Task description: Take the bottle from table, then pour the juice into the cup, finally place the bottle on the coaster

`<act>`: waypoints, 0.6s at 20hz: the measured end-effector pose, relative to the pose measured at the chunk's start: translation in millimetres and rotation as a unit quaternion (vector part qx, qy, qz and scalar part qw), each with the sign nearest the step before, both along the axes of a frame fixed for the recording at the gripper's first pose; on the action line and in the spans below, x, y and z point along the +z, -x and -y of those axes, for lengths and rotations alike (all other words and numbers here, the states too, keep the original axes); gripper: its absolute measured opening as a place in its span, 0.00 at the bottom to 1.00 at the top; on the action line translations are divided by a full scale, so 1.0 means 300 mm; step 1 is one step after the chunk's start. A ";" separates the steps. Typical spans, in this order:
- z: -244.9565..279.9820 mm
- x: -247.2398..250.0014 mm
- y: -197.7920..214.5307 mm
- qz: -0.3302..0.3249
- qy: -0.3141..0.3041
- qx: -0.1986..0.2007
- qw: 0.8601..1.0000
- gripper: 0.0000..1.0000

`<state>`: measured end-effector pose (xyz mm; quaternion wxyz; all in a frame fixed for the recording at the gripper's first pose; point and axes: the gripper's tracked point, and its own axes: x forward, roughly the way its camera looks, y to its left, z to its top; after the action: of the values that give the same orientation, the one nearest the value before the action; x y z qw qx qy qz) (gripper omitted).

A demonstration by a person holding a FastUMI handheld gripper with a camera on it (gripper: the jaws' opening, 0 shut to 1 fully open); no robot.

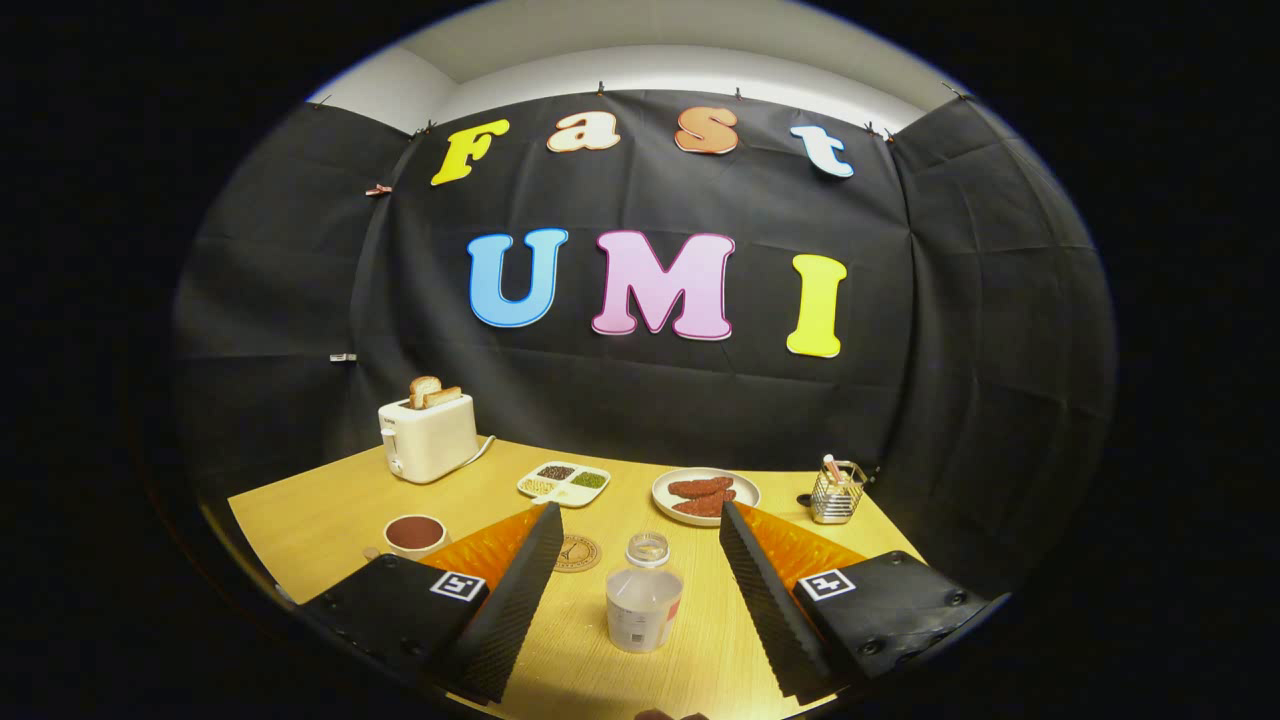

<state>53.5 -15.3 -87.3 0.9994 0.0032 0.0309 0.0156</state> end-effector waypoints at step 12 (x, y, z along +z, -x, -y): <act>0.022 -0.250 -0.146 -0.041 -0.006 -0.012 0.999 0.97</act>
<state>97.3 -22.0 -162.3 0.9974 0.0099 0.0718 0.0035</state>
